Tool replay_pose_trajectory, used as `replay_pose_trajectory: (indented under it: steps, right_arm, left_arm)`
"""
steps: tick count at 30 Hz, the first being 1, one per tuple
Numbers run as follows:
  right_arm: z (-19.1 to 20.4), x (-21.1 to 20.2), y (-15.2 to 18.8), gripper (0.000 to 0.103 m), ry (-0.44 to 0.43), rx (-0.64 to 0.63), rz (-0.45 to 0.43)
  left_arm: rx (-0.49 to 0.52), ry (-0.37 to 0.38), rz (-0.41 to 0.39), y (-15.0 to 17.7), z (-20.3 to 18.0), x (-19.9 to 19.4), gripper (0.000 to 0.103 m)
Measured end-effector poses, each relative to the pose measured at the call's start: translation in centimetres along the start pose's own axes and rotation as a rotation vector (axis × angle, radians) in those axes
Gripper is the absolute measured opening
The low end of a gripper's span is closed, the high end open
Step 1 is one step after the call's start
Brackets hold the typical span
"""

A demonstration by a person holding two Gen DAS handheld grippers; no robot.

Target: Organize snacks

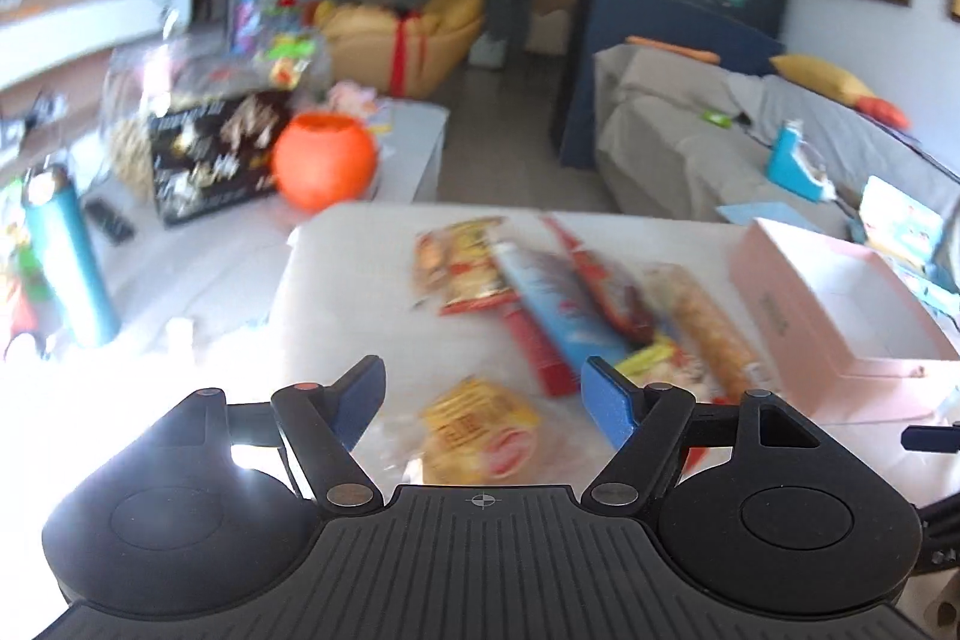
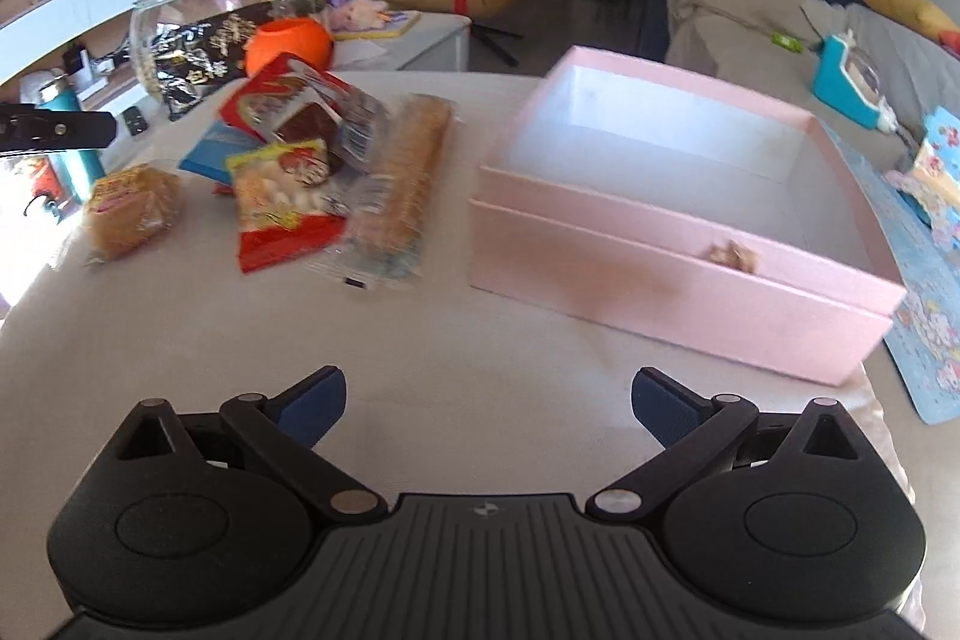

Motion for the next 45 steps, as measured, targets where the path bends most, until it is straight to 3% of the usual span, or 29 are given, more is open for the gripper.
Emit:
replay_pose_trajectory:
  steps: [2,5,7,10,13,15,20,22,25,28,29,30,32,35,37,38,41,45]
  right_arm:
    - [1.1,-0.6,-0.8,0.102,-0.030,-0.034,-0.030]
    - [2.3,-1.0,-1.8,0.102,-0.093,-0.054,-0.043]
    - [2.9,-1.0,-2.4,0.102,-0.123,-0.053,-0.043]
    - [3.7,-1.0,-3.2,0.102,-0.146,-0.049,-0.061]
    - [4.7,-0.9,-5.0,0.100,-0.123,-0.094,-0.094]
    - [5.7,-0.6,-6.4,0.092,-0.131,-0.145,-0.090]
    - [8.3,1.7,-9.6,0.089,-0.203,-0.218,-0.055]
    - [9.1,3.1,-10.6,0.089,-0.187,-0.231,-0.044]
    - [10.2,5.4,-11.5,0.089,-0.158,-0.248,-0.010]
    - [10.6,6.9,-11.0,0.077,-0.166,-0.250,0.063]
    - [10.6,7.1,-10.7,0.061,-0.173,-0.249,0.092]
    - [10.6,7.1,-10.4,0.057,-0.180,-0.250,0.118]
    - [10.0,6.0,-9.9,0.056,-0.183,-0.244,0.129]
    - [8.5,2.4,-9.3,0.055,-0.209,-0.227,0.094]
    - [7.2,-0.4,-8.8,0.055,-0.238,-0.200,0.068]
    - [6.4,-1.9,-8.4,0.055,-0.244,-0.191,0.048]
    - [4.4,-5.5,-6.4,0.055,-0.198,-0.189,0.000]
    - [1.0,-7.7,-3.7,0.055,-0.098,-0.165,0.002]
  left_arm:
    - [-0.026,0.023,0.041,0.3,0.9,0.8,0.077]
    - [0.019,0.044,0.097,1.4,0.0,2.1,0.077]
    - [0.048,0.011,0.118,2.1,-1.1,3.2,0.078]
    - [0.082,-0.068,0.092,1.4,-1.2,4.5,0.082]
    - [0.096,-0.104,0.093,0.4,-0.8,5.6,0.077]
    - [0.117,-0.075,0.092,0.2,-0.9,5.2,0.077]
    - [0.188,0.060,0.061,0.1,-1.2,2.5,0.077]
    - [0.251,0.054,0.038,-0.2,-1.3,1.7,0.078]
    - [0.346,-0.012,0.034,-0.9,-1.3,2.3,0.078]
    - [0.370,-0.035,0.096,-1.4,-1.0,4.4,0.078]
    - [0.373,-0.028,0.124,-1.5,-0.9,5.3,0.078]
    - [0.375,-0.018,0.147,-1.5,-0.9,6.0,0.078]
    - [0.379,-0.019,0.163,-1.6,-0.9,7.0,0.082]
    - [0.359,-0.008,0.195,-1.5,-1.1,7.7,0.078]
    - [0.374,0.007,0.186,-0.9,-1.7,6.8,0.059]
    - [0.385,0.004,0.182,-0.3,-2.3,6.1,0.059]
    - [0.421,0.047,0.171,2.1,-4.6,3.5,0.058]
    - [0.456,0.174,0.130,3.9,-9.5,-0.2,0.058]
Point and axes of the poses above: each gripper's, at about its wrist camera, not at the fingertips, and x roughly the way its jaws point, z to its left, y to its underside, the point moved 6 cm from there along x, roughly the way its jaws point, and after that the axes turned 15 degrees about z, right-handed, at the moved point
